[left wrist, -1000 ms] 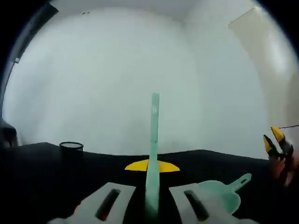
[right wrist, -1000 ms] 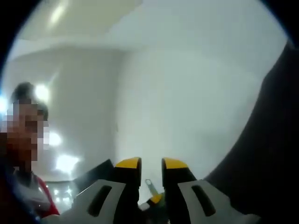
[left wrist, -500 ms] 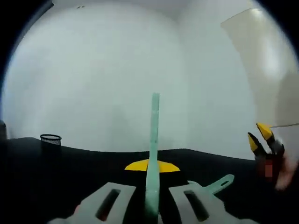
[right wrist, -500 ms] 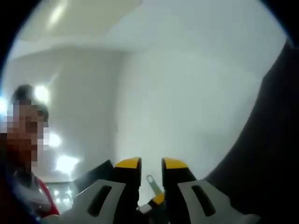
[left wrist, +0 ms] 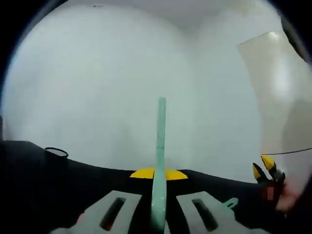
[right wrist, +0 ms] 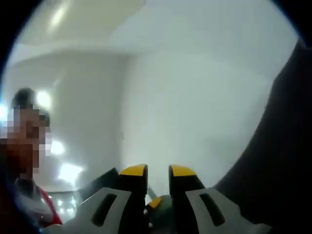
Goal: Pick up the broom and sweep the trash on the tabletop into the dustpan.
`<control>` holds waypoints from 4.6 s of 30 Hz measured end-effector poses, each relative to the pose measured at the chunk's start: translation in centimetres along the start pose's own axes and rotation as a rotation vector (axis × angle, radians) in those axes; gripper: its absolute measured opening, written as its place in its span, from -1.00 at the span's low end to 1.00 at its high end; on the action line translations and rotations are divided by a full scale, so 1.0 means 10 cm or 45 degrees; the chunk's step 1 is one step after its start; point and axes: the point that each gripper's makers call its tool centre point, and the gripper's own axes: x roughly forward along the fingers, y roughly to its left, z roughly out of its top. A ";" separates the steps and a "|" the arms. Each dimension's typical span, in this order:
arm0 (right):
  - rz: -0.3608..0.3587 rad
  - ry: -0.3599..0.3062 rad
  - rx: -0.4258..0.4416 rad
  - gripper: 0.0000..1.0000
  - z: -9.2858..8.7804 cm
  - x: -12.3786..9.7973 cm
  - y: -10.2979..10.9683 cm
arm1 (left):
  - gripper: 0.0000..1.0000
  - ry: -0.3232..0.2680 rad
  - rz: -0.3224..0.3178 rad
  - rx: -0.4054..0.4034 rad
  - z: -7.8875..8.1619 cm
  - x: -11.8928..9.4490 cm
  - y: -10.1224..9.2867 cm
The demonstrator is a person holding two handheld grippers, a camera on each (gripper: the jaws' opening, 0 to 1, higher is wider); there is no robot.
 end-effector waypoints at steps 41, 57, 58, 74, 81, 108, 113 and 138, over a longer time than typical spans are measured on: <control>-0.211 0.202 -0.174 -0.64 -0.28 0.02 -0.25 | -0.99 0.124 0.166 0.519 0.05 -0.89 1.54; -0.296 0.313 -0.267 -0.64 -0.44 0.05 -0.38 | -0.90 0.158 0.028 0.198 -0.24 -0.84 1.43; -0.299 0.317 -0.269 -0.64 -0.44 0.05 -0.39 | -0.86 0.161 0.008 0.151 -0.27 -0.83 1.41; -0.329 0.351 -0.297 -0.64 -0.50 0.05 -0.45 | -0.72 0.131 -0.071 -0.018 -0.32 -0.79 1.40; -0.329 0.354 -0.292 -0.64 -0.51 0.05 -0.46 | -0.66 0.163 -0.116 0.038 -0.37 -0.77 1.30; -0.328 0.355 -0.277 -0.64 -0.51 0.04 -0.44 | -0.32 0.139 -0.418 -0.200 -0.35 -0.75 0.84; -0.330 0.352 -0.274 -0.64 -0.50 0.04 -0.44 | -0.37 0.148 -0.477 -0.259 -0.32 -0.72 0.82; -0.322 0.350 -0.267 -0.64 -0.52 0.05 -0.41 | -0.68 0.275 -0.379 0.193 -0.43 -0.62 0.72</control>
